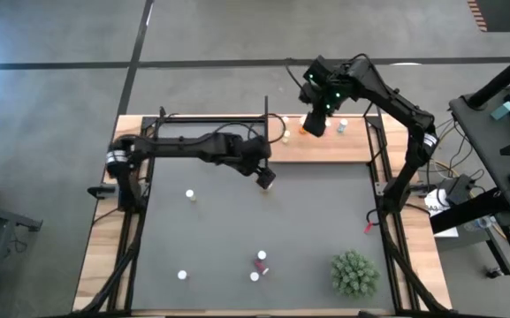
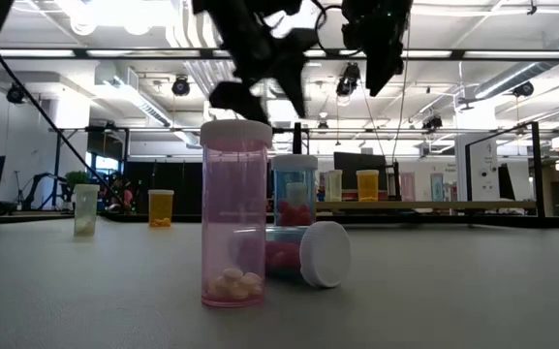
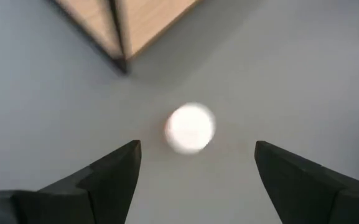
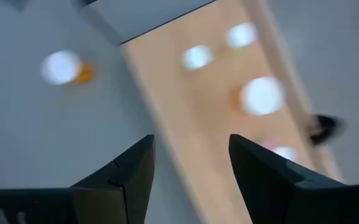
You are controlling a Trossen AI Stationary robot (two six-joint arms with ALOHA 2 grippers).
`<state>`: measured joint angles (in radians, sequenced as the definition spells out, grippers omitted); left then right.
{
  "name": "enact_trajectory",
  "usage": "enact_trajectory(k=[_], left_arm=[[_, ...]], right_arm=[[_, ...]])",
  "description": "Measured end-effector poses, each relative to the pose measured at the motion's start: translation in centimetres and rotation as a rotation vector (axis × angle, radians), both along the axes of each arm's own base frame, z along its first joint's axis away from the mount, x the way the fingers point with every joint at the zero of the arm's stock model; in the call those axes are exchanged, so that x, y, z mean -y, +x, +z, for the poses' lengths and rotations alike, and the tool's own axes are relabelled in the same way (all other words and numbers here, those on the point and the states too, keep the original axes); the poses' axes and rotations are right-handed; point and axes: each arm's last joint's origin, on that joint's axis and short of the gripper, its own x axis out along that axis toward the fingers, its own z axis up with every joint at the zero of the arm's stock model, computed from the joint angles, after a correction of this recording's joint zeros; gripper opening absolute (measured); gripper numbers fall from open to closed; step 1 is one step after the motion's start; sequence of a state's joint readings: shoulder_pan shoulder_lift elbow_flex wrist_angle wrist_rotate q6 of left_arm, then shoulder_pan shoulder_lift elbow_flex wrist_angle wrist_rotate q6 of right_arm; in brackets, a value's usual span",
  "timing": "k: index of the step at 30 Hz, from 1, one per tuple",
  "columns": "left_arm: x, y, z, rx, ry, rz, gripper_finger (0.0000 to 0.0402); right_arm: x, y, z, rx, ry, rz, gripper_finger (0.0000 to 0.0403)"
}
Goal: Pick and place medicine bottles onto shelf by color
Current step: Put the bottom orange medicine bottle on the shelf aligned with the other orange medicine bottle
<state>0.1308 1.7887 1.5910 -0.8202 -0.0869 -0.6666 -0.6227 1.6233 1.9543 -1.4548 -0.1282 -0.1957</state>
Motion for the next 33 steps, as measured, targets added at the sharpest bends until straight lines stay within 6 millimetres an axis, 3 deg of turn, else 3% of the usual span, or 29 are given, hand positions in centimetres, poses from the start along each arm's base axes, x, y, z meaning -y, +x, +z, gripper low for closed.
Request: enact_trajectory(k=[6,13,20,25,29,33], left_arm=[[3.2,-5.2,0.5,-0.066,0.02,0.011,0.0297],[5.2,-10.6,-1.1,0.113,-0.049,0.169,0.0297],[5.1,-12.1,-1.8,0.512,-0.102,0.175,0.0297],[5.4,-12.3,-2.3,0.671,-0.146,0.114,0.0297],[5.9,-12.4,-2.9,0.719,-0.149,0.047,0.0297],[6.1,-12.3,-3.5,0.697,-0.194,-0.009,0.0297]], right_arm=[[-3.0,-0.5,-1.1,0.076,0.131,0.135,0.0196],[-6.5,-0.5,-2.5,0.373,0.068,0.259,0.0196],[-7.1,1.7,-4.2,0.688,0.09,0.089,0.0196],[-6.9,3.2,-5.0,0.779,0.272,-0.087,0.0196],[-7.0,4.0,-6.0,0.741,0.292,-0.07,0.0196],[-7.6,4.7,-6.3,0.742,0.2,0.068,0.0196]])
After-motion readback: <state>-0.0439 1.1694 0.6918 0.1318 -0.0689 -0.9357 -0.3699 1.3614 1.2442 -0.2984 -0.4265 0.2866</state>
